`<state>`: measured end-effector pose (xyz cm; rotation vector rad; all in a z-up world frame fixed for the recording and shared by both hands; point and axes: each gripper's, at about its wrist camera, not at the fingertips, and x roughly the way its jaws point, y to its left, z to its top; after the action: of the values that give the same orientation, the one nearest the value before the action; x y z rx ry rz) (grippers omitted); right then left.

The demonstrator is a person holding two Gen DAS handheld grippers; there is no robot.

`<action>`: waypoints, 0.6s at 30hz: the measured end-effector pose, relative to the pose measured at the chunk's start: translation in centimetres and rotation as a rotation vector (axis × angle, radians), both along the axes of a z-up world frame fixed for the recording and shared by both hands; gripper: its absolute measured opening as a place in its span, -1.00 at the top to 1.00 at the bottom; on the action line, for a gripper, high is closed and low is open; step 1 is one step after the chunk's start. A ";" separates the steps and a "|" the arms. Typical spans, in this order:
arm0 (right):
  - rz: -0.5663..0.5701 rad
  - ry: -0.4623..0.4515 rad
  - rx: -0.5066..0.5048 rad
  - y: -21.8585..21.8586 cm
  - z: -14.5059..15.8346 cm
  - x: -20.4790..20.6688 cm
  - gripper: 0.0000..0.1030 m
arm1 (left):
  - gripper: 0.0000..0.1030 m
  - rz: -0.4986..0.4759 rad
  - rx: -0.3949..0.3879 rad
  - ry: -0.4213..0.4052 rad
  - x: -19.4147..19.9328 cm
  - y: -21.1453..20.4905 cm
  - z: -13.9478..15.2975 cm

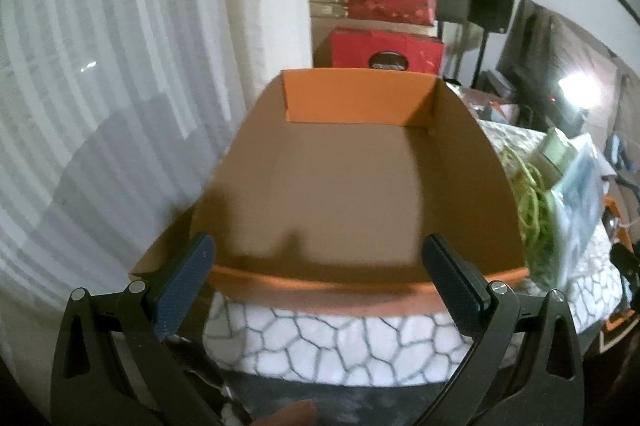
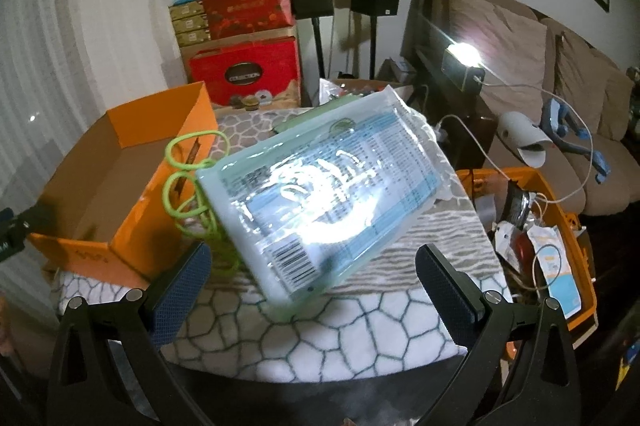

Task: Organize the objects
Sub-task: 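Move the left gripper to the cardboard box wall and the right toward the mask bag, then grasp the clear mask bag with the right gripper while the left gripper clamps the box wall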

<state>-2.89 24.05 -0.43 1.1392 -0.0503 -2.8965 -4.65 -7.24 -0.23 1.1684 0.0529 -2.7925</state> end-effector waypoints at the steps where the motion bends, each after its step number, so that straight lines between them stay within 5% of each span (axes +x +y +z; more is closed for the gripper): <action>1: -0.002 -0.002 -0.001 0.2 0.0 -0.3 -0.99 | -1.00 0.009 0.002 -0.002 -0.4 -0.6 -0.1; 18: -0.031 -0.044 -0.090 4.8 -0.6 -4.5 -0.99 | -0.97 0.047 0.088 -0.049 -5.4 -8.1 -0.8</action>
<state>-7.40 28.87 -1.03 1.1970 -0.1983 -2.8632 -10.04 -15.29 -1.06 1.2371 0.1985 -2.7451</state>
